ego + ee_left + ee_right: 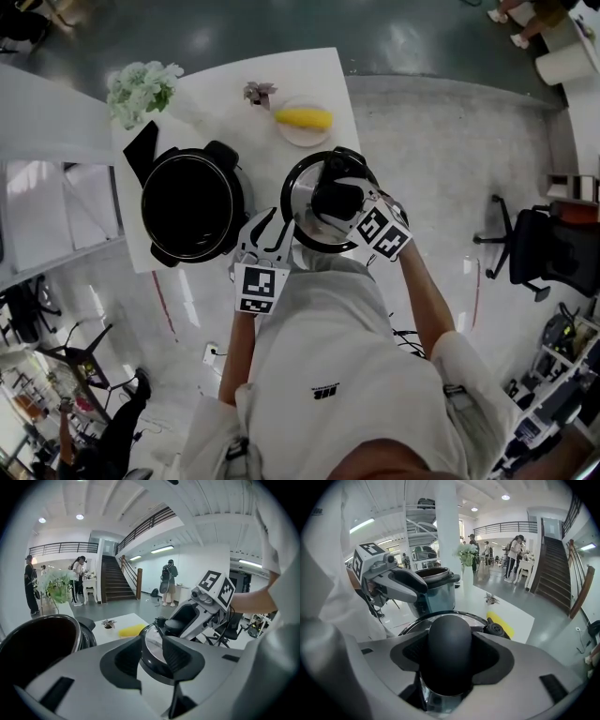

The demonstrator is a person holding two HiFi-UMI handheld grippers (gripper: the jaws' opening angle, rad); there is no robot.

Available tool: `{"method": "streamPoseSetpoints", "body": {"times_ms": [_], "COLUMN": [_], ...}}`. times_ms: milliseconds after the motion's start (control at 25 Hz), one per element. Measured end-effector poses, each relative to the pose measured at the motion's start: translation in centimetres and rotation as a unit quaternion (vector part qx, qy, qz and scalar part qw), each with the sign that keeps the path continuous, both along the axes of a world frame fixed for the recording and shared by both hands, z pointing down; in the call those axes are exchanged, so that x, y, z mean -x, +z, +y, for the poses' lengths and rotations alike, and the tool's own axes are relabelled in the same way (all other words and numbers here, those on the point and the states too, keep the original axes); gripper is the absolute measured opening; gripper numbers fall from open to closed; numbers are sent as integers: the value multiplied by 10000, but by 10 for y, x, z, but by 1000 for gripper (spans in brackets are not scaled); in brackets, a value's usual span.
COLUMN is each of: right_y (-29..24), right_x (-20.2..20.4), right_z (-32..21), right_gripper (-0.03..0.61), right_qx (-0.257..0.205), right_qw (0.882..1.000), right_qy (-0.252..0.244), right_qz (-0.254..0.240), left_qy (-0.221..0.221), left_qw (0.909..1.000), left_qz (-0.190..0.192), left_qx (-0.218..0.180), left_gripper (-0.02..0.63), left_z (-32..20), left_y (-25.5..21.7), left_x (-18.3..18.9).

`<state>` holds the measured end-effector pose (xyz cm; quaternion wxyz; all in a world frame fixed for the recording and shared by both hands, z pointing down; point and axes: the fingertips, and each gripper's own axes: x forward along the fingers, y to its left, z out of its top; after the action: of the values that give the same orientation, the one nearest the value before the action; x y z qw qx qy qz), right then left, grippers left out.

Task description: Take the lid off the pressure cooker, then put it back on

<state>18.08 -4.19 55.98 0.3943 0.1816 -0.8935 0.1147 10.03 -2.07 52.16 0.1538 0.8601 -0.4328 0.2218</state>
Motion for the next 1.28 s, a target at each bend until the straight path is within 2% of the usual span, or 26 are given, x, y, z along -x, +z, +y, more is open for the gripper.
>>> {"method": "streamPoseSetpoints", "body": {"times_ms": [560,1280], "right_y": [54,98], "right_x": [3,4], "right_z": [0,-8], "right_gripper": [276,276], "right_qx": [-14,-159], "right_qw": [10000,9998], "right_qy": [81,59], "right_qz": [11,-36], "left_qy": [95,129], "left_qw": [9995,9993], "left_qz": [-132,-252], "left_qx": [257,235], "left_gripper": [149,149], "left_z": [3,13], "left_y": [31,36], "left_x": [-7,-10]}}
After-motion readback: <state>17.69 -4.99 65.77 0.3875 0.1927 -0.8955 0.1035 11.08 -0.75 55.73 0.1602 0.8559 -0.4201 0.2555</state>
